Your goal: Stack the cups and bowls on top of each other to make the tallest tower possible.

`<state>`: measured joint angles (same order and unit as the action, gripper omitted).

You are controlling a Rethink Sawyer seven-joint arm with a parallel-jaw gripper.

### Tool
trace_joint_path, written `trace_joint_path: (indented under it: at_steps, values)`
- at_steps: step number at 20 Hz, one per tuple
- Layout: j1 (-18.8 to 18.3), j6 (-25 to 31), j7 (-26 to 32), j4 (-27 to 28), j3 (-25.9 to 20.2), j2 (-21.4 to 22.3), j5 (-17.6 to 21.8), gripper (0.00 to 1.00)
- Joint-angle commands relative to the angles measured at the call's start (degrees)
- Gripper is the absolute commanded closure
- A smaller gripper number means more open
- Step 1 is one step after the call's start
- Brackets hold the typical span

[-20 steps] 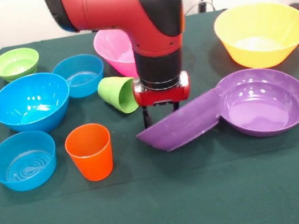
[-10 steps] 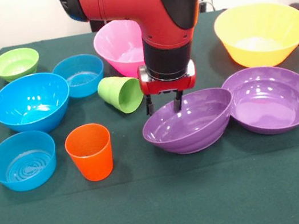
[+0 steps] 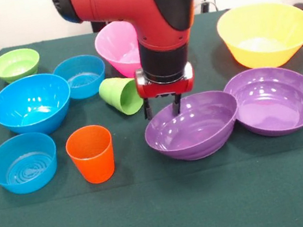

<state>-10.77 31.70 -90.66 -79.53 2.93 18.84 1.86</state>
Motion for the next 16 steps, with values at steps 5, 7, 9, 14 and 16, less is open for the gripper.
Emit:
trace_joint_path:
  at_steps: [5, 7, 9, 14, 16]
  values:
    - [-6.6, -15.3, -1.3, -7.4, -11.9, -3.0, 4.4, 1.0]
    - [-7.5, -17.0, -1.9, -9.0, -12.8, -2.8, 4.7, 1.0]
    - [-8.2, -17.9, -2.1, -9.9, -13.4, -2.8, 5.0, 1.0]
    - [-8.9, -19.8, -2.8, -11.1, -14.2, -2.8, 5.2, 1.0]
    - [-9.2, -20.3, -2.9, -11.5, -14.6, -2.9, 5.1, 1.0]
